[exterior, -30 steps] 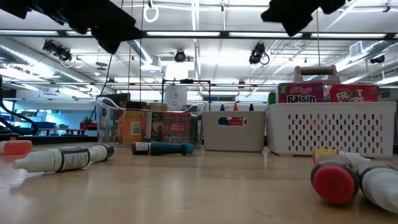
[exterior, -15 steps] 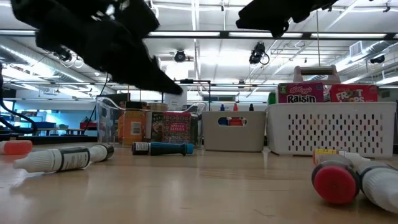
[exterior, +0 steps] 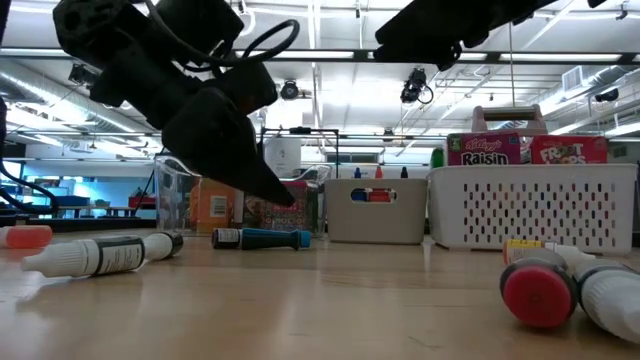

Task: Pick & Place Kitchen Items
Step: Put the small blue transparent food coloring into the gray bin

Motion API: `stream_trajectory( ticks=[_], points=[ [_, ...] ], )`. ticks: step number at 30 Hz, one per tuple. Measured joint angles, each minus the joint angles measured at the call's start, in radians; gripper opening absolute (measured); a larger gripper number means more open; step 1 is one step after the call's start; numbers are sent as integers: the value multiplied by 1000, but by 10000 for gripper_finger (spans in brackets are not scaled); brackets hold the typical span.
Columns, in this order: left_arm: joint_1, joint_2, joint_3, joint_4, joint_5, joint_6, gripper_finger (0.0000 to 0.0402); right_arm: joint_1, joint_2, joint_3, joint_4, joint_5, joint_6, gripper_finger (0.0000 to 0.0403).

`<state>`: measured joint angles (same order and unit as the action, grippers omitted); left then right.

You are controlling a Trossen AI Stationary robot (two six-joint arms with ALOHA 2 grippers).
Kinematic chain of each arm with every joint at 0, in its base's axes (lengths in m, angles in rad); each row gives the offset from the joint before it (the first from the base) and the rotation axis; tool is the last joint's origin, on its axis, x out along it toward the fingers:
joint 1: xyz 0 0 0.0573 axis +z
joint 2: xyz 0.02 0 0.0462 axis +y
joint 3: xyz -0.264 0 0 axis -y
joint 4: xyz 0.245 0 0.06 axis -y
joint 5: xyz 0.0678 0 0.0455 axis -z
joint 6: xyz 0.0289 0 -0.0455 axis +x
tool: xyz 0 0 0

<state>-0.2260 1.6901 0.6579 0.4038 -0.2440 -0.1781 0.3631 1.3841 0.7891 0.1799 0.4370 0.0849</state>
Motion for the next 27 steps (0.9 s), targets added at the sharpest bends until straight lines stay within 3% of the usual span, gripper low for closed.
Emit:
stream_trajectory(
  ticks=[6, 22, 27],
  points=[
    [1, 0, 0, -50, -46, -8, 185, -1, 0, 0, 1, -8, 1, 219],
    [16, 137, 25, -18, 1, -41, 185, -1, 0, 0, 12, -8, 3, 219],
    [16, 138, 25, -4, 13, -19, 158, -2, 0, 0, 12, -8, 3, 220]
  ],
)
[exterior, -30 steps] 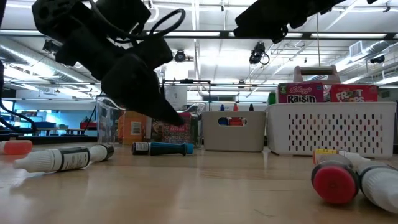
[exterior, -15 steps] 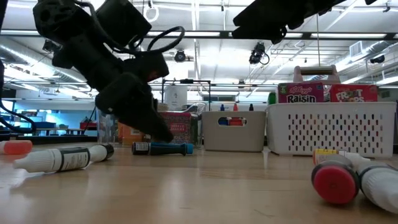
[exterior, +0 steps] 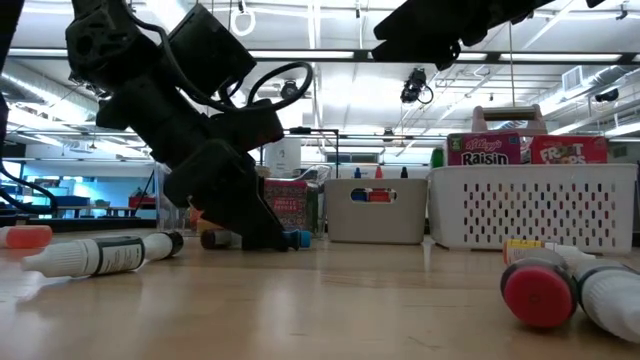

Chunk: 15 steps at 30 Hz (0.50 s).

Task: Pick & Place Kitchen Items
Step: Put the small blue transparent food coloring into the gray bin

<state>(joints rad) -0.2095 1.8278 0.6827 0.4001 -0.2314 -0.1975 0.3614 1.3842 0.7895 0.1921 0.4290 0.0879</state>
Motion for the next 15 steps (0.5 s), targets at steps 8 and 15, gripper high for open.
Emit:
stream_trajectory(
  ticks=[8, 15],
  points=[
    [0, 6, -3, 63, 4, 20, 80, 0, 0, 0, -5, 0, 0, 220],
    [12, 6, 5, 151, -28, 20, 56, 0, 0, 0, -5, 0, 0, 220]
  ],
)
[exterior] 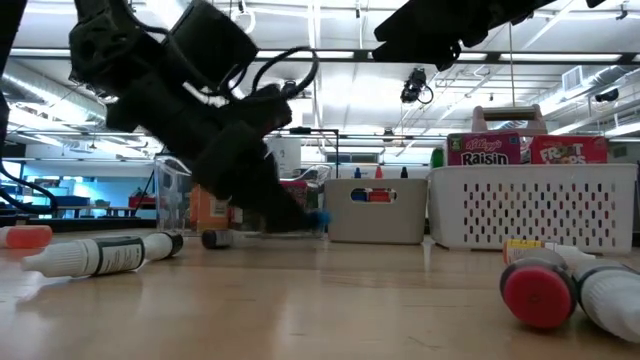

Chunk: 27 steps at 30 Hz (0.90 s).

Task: Pick & Place Kitchen Items
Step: Put the small blue transparent food coloring into the gray bin

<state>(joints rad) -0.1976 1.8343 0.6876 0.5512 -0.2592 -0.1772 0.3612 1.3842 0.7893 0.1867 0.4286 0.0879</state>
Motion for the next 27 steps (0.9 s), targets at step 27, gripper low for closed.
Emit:
stream_trajectory(
  ticks=[27],
  points=[
    [363, 0, 414, -299, 132, 215, 68, 0, 0, 0, -36, -1, 2, 220]
  ],
)
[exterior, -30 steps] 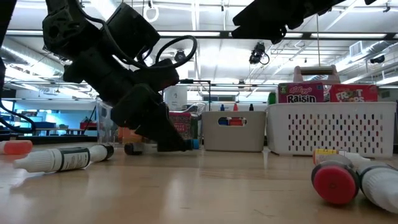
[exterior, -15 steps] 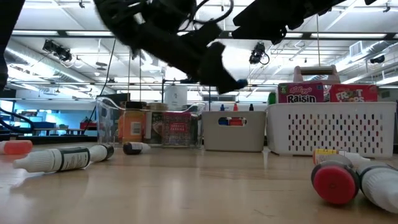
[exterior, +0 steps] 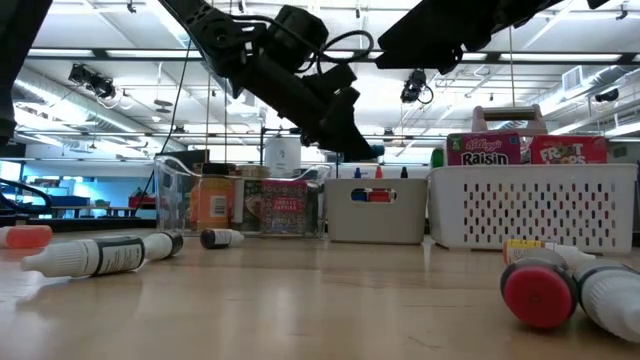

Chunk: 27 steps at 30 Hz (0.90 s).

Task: Pick & Place Kitchen Items
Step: Put the small blue transparent food coloring into the gray bin

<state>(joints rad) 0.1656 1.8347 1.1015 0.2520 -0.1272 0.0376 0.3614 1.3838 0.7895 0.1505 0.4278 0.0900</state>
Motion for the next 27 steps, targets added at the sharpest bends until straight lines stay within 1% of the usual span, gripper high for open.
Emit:
stream_trajectory(
  ticks=[4, 7, 9, 11, 13, 15, 21, 24, 27],
  points=[
    [0, 5, 0, -16, 1, 4, 70, 0, 0, 0, 2, 1, -20, 220],
    [-2, 23, -2, 3, 2, 0, 70, 0, 0, 0, 9, 2, -24, 220],
    [-4, 54, 5, 73, 1, 1, 70, -2, 0, 0, 17, 2, -25, 220],
    [-6, 76, 0, 62, 7, 0, 70, -2, 0, 0, 26, 2, -25, 220],
    [-8, 115, 17, 99, -3, 15, 70, -3, 0, 0, 29, 1, -27, 220],
    [-9, 114, 20, 85, -31, 22, 70, -3, 0, 0, 28, 0, -27, 220],
    [-9, 114, 38, 61, -33, 99, 71, -5, 0, 0, 14, 0, -27, 220],
    [-9, 115, 43, 62, -34, 109, 80, -5, 0, 0, 13, 0, -27, 220],
    [-9, 116, 43, 39, -36, 109, 99, -5, 0, 0, 13, 0, -26, 220]
  ],
)
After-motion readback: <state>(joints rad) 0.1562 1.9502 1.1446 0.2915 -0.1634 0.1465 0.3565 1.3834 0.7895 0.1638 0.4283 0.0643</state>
